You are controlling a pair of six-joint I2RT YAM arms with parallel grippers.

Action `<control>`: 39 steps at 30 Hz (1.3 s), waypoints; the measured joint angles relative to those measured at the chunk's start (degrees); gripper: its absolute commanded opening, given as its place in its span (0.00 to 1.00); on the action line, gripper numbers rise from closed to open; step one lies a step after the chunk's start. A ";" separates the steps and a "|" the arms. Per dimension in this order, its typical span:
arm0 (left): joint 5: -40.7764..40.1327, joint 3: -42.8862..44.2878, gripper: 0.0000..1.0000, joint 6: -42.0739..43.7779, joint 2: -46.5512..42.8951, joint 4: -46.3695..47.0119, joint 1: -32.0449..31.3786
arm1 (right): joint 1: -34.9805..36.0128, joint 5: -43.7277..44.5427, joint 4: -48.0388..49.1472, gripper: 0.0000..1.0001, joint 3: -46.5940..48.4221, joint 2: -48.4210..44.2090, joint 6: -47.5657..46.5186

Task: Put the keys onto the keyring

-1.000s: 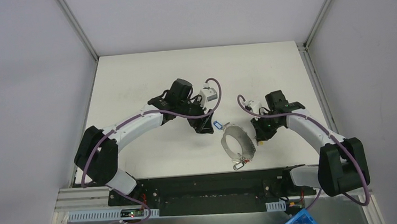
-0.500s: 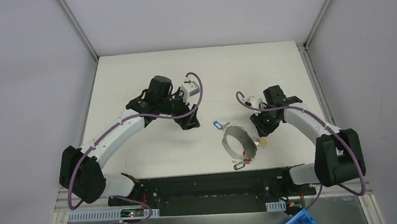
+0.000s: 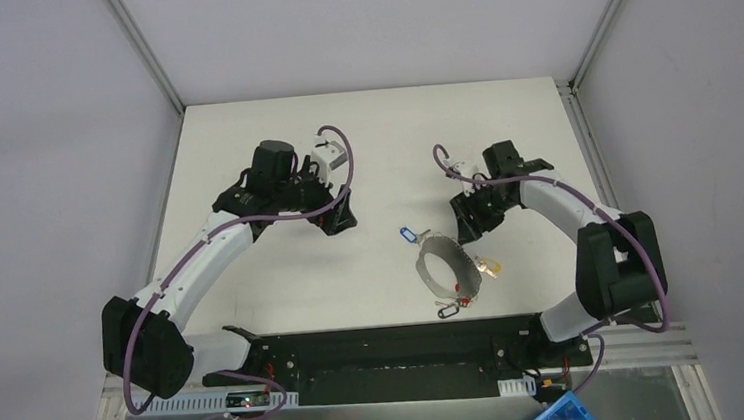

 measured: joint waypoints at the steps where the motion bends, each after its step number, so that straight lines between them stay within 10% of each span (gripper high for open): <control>1: -0.22 -0.09 0.89 -0.04 -0.33 -0.11 0.04 | 0.28 -0.44 -0.02 0.52 0.00 1.18 0.46; 17: -0.44 -0.37 0.88 -0.26 -2.19 -1.16 0.35 | 2.21 -1.29 0.85 0.35 -1.05 6.67 3.28; 31: -0.42 -0.37 0.88 -0.28 -2.19 -1.22 0.37 | 2.21 -0.55 0.92 0.01 -1.01 8.11 3.52; 39: -0.42 -0.35 0.87 -0.17 -2.19 -2.54 0.37 | 2.14 0.83 0.52 0.00 0.48 7.93 3.54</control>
